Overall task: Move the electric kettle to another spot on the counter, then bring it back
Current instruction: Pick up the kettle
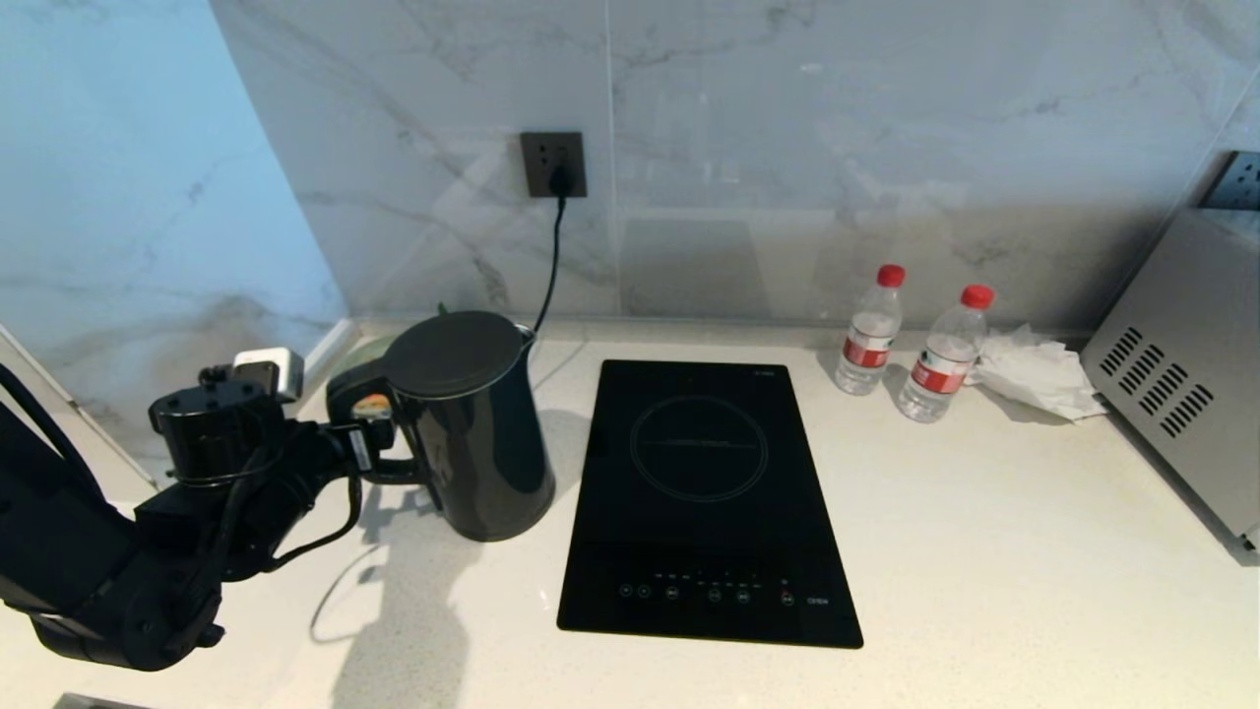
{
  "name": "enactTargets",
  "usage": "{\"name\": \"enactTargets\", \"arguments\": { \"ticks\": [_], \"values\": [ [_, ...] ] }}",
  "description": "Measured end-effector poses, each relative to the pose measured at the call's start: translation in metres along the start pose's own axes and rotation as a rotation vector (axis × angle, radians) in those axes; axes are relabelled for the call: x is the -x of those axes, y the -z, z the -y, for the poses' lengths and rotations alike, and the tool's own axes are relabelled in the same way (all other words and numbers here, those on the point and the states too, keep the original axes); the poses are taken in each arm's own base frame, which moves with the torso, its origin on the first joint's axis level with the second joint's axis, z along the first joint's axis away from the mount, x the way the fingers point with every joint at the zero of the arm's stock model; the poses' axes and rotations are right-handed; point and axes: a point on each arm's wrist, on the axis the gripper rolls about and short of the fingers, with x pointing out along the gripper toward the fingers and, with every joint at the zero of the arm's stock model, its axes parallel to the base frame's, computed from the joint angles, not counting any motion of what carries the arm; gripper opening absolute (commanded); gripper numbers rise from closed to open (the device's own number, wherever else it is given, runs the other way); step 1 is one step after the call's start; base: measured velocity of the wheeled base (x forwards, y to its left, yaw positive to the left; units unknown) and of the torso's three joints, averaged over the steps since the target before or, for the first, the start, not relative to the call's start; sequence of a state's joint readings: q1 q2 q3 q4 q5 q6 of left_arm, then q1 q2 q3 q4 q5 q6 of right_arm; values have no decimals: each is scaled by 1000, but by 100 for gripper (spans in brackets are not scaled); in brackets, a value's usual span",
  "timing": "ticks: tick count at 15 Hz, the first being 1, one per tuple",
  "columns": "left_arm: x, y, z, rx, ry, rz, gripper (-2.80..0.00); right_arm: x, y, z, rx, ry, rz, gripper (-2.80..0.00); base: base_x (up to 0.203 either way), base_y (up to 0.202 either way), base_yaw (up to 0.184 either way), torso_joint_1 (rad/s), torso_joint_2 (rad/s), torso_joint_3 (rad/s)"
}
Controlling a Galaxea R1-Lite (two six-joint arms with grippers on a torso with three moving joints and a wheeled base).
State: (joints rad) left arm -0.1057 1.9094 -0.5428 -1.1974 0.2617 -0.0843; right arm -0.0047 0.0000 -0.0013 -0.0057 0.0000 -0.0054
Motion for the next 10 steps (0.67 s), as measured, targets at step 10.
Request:
{"name": "enactTargets", "arguments": {
  "ticks": [10],
  "values": [
    [-3, -7, -16, 18, -53, 21, 0, 0, 0, 0, 0, 0, 0, -280, 0, 0, 0, 0, 0, 0]
  ]
}}
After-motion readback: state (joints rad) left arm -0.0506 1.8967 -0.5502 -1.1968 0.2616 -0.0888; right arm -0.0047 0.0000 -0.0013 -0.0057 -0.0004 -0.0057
